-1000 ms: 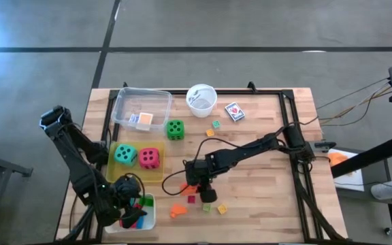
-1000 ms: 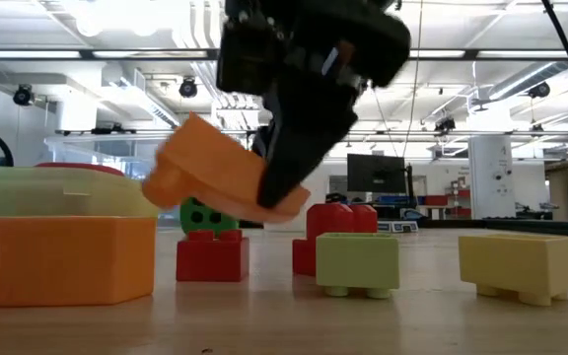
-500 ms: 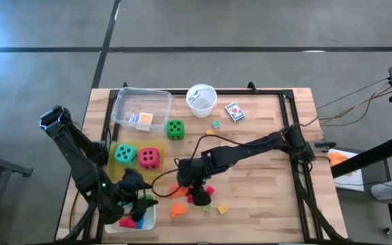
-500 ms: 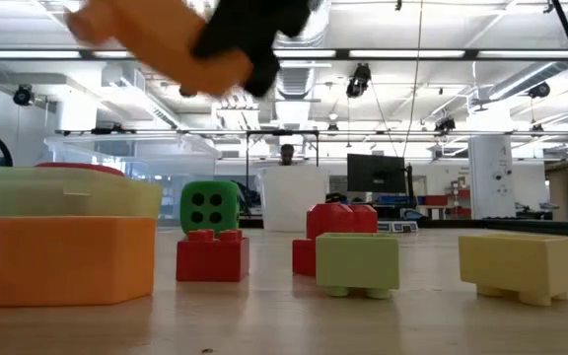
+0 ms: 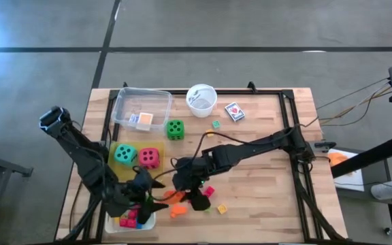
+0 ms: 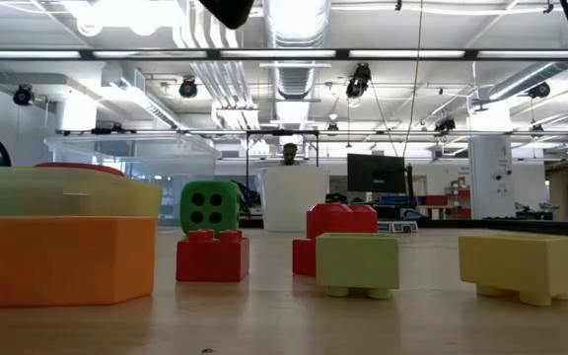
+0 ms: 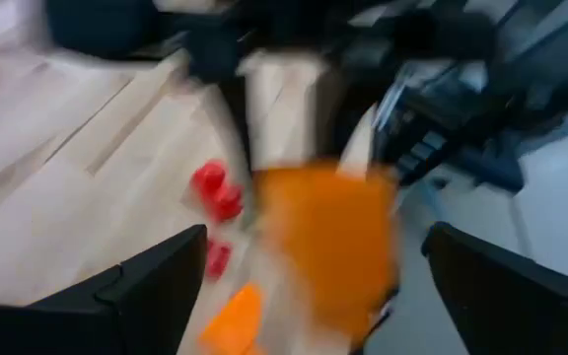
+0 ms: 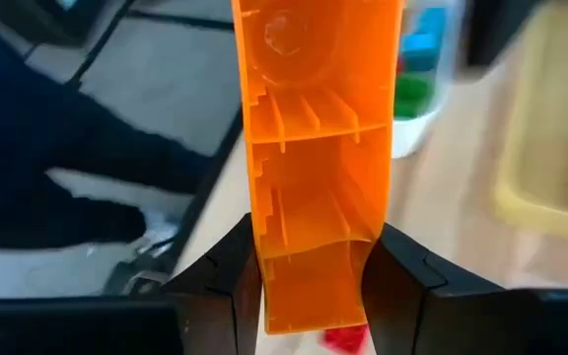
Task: Pick & Place Toys
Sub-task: Put the top orange game piece into the white bin
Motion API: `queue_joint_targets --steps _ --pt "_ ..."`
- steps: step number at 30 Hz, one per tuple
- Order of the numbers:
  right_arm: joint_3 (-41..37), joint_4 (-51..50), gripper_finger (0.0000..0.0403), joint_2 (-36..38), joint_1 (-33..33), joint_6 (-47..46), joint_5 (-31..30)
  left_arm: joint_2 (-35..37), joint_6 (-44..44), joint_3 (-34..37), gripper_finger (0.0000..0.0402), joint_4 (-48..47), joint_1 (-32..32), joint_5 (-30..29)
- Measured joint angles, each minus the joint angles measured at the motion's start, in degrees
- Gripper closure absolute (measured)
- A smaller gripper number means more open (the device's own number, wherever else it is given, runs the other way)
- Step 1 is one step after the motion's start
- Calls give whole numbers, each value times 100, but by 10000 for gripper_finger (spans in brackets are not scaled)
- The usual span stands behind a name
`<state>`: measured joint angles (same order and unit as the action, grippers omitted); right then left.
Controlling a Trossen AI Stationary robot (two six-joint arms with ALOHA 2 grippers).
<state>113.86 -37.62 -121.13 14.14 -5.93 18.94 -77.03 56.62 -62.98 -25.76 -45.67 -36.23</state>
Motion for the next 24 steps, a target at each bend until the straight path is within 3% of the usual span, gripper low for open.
queue_joint_targets --steps 4,7,24 --pt "-44 -54 282 -1 -40 -72 -83 -1 -72 0 5 213 17 -21" --pt "-43 -65 282 1 -8 -72 -121 -1 -78 7 11 179 2 10" --pt "199 -56 282 0 -9 -439 -112 -1 -717 40 128 136 299 -19"
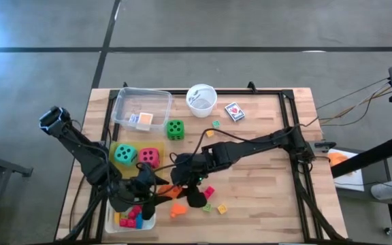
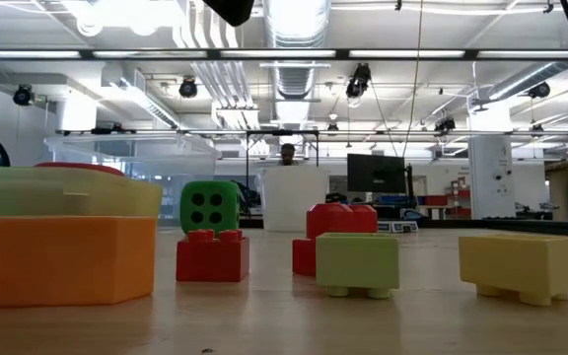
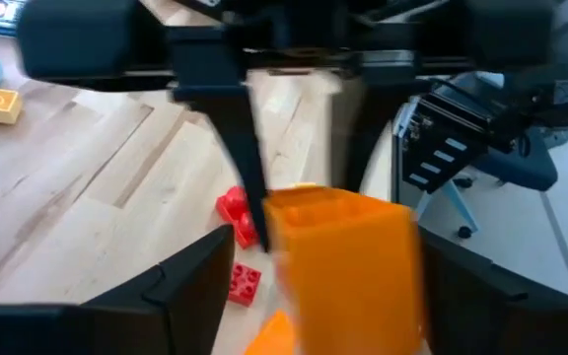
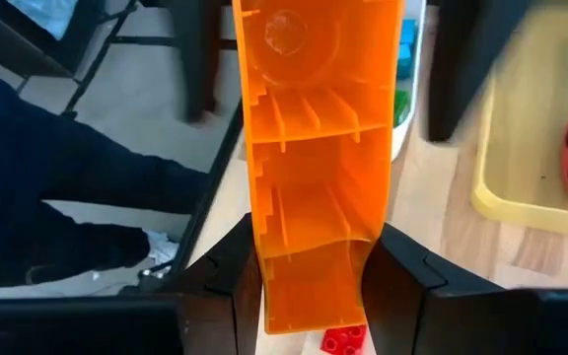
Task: Pick & Place Toys
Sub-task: Put the top orange game piece into the white bin
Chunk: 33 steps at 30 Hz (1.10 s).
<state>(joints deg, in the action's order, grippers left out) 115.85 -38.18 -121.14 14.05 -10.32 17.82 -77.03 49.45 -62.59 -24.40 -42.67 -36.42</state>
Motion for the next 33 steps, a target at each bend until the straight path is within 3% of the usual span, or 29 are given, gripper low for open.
queue_joint_targets --steps 9,16,20,22,27,33 --pt "70 -1 282 -1 33 -125 -276 0 157 2 194 26 9 231" --pt "70 -58 282 -1 36 -292 -325 0 642 -2 276 -41 35 318" --pt "70 -34 282 -1 36 -402 -323 0 673 -2 278 -22 35 344" --pt "70 -26 257 -1 38 -483 -317 0 673 -2 278 -2 35 391" --pt "70 -18 139 -1 41 -516 -278 7 654 -20 278 68 35 729" --pt "70 -409 50 -1 47 -594 -269 7 1108 -44 278 -3 39 1879"
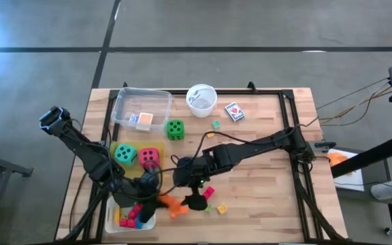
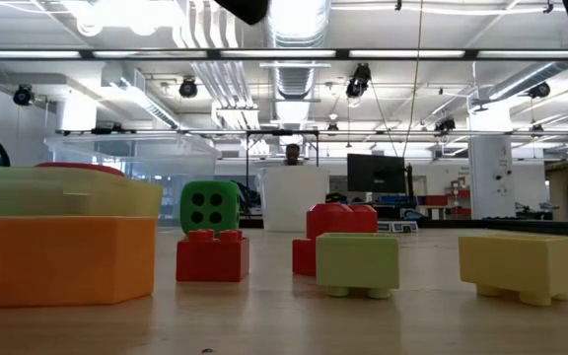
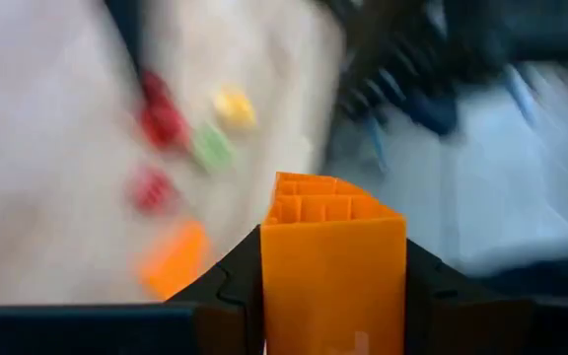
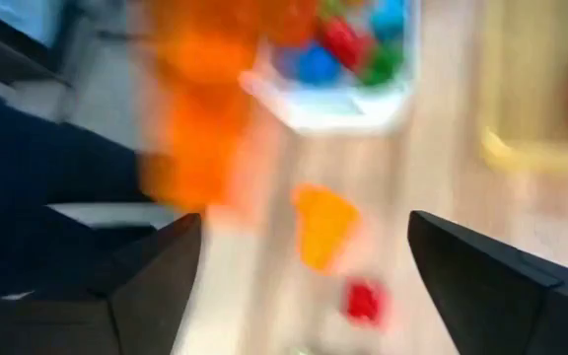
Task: Pick & Place Toys
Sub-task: Put the top orange game piece into the white bin
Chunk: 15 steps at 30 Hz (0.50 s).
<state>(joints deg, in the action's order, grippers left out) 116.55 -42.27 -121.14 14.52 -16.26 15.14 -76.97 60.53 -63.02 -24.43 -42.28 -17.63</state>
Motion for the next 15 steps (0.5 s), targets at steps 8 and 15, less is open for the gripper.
queue_joint_targets --steps 8,15 --pt "-154 -856 34 0 65 -8 -512 9 1142 -7 278 -878 -66 1528" --pt "-536 -882 33 0 155 -37 -549 9 2029 -7 278 -2153 -113 2201"
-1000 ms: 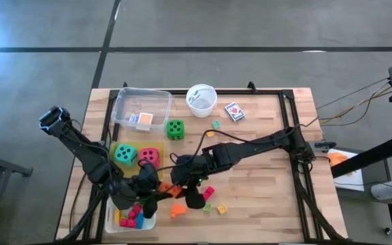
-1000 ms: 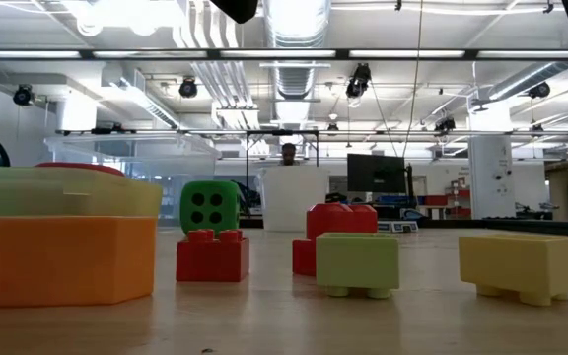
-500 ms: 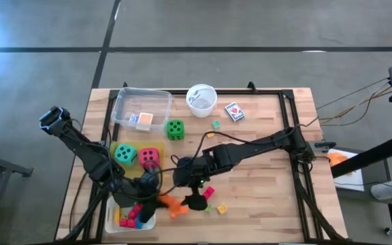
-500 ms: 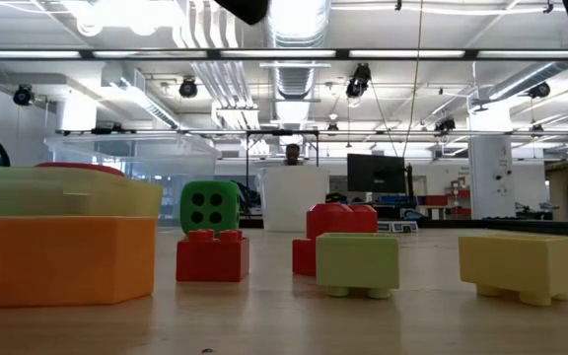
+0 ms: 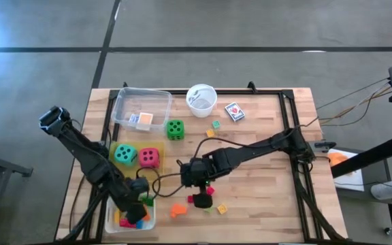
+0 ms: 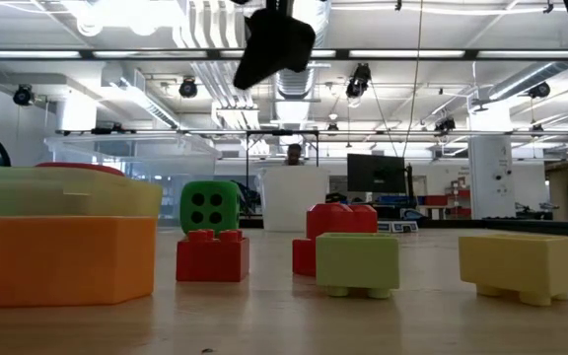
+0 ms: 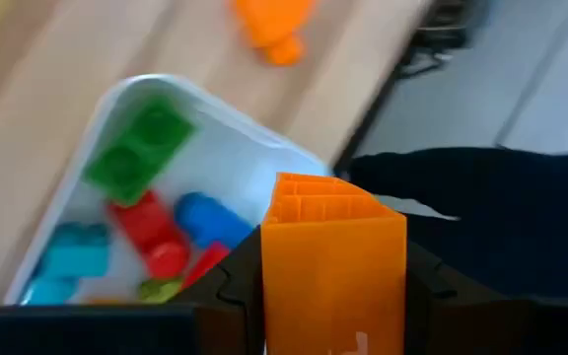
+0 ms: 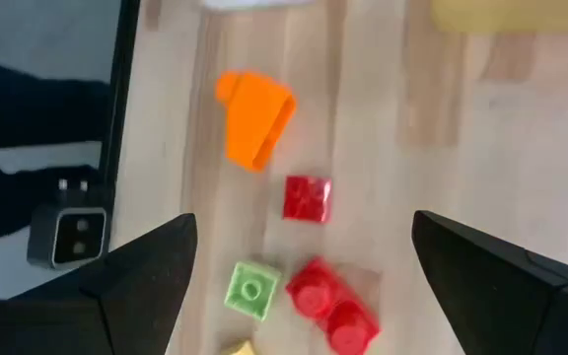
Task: Pick & Place Toys
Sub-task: Put the top orange game piece into the white bin
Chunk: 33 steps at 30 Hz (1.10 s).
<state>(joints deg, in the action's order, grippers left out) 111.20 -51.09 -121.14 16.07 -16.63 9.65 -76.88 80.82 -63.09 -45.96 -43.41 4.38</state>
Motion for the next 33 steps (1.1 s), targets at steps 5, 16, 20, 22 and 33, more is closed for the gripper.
queue_joint_targets --steps 5,16,20,22,33 --pt "-337 10 33 0 51 -279 28 -6 239 52 278 -360 -11 166" --pt "-771 31 33 0 162 -655 -326 -22 719 707 278 260 0 350" --pt "-745 36 33 0 199 -600 -367 -22 950 1140 278 1090 -9 444" --pt "-731 31 33 0 207 -590 -364 -22 1081 1285 278 1332 -3 438" --pt "-677 31 33 0 198 -539 -363 -50 1377 1480 278 1261 2 420"
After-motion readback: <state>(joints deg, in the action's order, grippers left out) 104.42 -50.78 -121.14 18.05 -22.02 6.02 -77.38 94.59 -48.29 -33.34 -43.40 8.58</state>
